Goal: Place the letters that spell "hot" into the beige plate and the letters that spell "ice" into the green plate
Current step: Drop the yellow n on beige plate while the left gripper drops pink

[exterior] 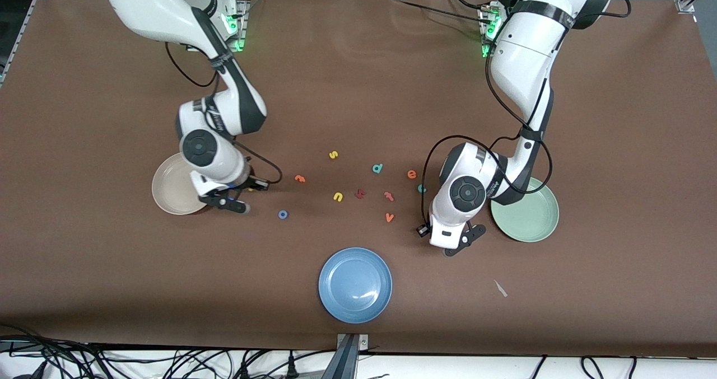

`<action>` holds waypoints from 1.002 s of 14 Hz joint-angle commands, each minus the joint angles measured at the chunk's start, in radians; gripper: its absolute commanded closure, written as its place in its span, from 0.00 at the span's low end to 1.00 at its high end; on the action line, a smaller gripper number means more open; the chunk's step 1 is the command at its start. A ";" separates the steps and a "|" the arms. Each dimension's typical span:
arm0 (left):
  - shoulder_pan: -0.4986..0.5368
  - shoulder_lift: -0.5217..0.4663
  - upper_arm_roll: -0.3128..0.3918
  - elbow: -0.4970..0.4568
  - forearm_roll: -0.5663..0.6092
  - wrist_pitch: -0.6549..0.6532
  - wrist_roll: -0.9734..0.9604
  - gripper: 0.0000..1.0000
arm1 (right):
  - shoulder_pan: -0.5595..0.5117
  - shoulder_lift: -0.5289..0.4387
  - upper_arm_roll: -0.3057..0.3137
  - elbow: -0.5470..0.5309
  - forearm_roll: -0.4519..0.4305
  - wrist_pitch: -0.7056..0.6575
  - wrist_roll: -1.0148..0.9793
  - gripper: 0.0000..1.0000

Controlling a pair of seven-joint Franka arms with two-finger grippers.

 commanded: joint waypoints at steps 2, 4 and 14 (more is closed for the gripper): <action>0.007 -0.012 0.002 0.029 0.025 -0.071 0.003 1.00 | -0.002 -0.085 -0.085 -0.085 0.010 -0.047 -0.188 0.87; 0.028 -0.048 0.004 0.026 0.026 -0.129 0.088 1.00 | -0.002 -0.102 -0.132 -0.130 0.012 -0.040 -0.280 0.87; 0.239 -0.141 0.008 -0.078 0.071 -0.370 0.787 1.00 | -0.008 -0.111 -0.242 -0.133 0.145 -0.052 -0.457 0.00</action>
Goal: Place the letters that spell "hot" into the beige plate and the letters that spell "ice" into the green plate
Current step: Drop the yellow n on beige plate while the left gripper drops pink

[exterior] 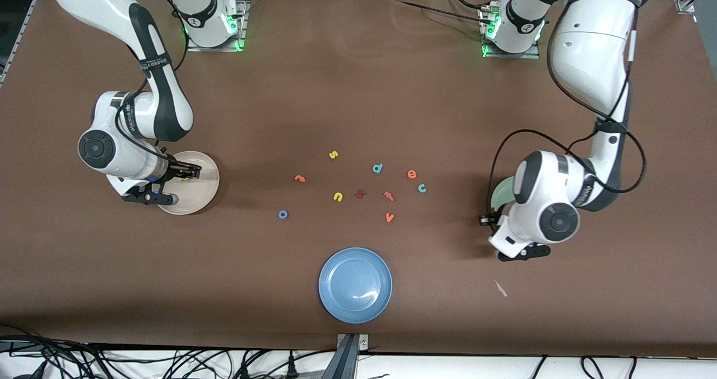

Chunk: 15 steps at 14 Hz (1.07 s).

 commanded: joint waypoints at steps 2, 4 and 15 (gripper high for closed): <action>0.013 -0.026 -0.010 -0.087 0.095 -0.003 0.061 1.00 | 0.014 -0.015 0.013 0.034 0.069 -0.014 0.075 0.00; 0.013 -0.024 -0.009 -0.089 0.100 -0.005 0.061 0.93 | 0.024 0.004 0.044 0.063 0.086 -0.011 0.150 0.00; -0.071 -0.057 -0.127 -0.066 0.037 -0.031 -0.213 0.00 | 0.128 0.220 0.162 0.292 0.014 0.096 0.361 0.00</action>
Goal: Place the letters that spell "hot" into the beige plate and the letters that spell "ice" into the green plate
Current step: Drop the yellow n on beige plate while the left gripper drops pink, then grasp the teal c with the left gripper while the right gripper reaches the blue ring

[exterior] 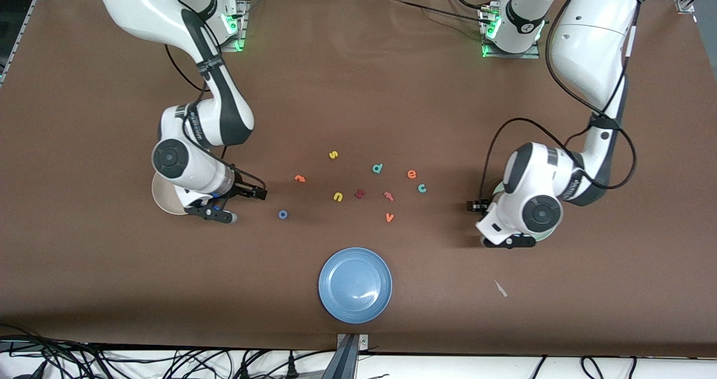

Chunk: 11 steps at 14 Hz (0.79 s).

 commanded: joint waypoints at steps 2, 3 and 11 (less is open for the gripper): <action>-0.105 -0.002 -0.014 -0.007 -0.031 0.036 -0.211 0.00 | 0.033 0.090 -0.004 0.080 -0.038 0.053 -0.010 0.00; -0.119 0.008 -0.014 -0.007 -0.054 0.084 -0.258 0.00 | 0.034 0.113 -0.004 0.100 -0.041 0.053 -0.026 0.00; -0.179 0.042 -0.015 -0.079 -0.088 0.181 -0.327 0.25 | 0.053 0.211 0.000 0.200 -0.045 0.082 -0.070 0.00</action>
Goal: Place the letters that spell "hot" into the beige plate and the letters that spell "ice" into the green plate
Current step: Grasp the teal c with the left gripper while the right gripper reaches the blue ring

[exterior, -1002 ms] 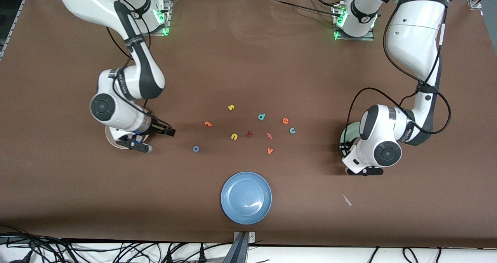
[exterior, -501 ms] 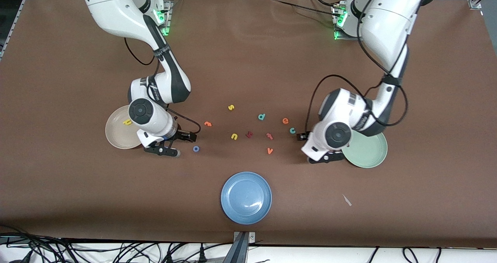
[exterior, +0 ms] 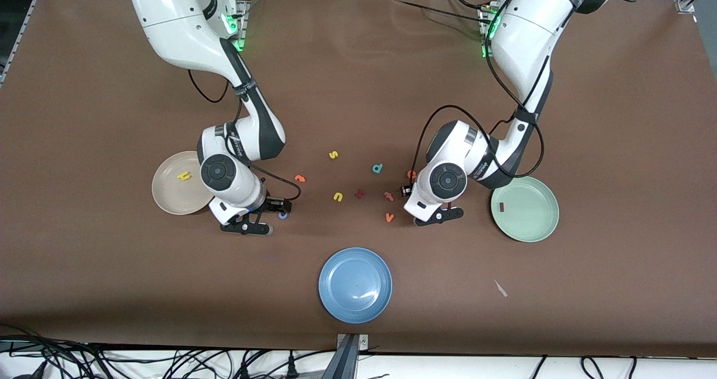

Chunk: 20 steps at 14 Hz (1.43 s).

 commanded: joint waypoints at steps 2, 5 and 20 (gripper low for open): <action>0.004 -0.008 0.007 -0.074 -0.024 0.067 -0.002 0.28 | 0.006 0.049 0.007 0.058 -0.016 0.016 -0.011 0.01; 0.006 -0.010 0.002 -0.091 -0.039 0.093 -0.002 0.34 | 0.011 0.066 0.011 0.070 -0.016 0.019 -0.008 0.02; 0.121 -0.096 0.015 -0.074 -0.038 -0.022 0.101 1.00 | 0.024 0.085 0.011 0.073 -0.011 0.069 -0.037 0.51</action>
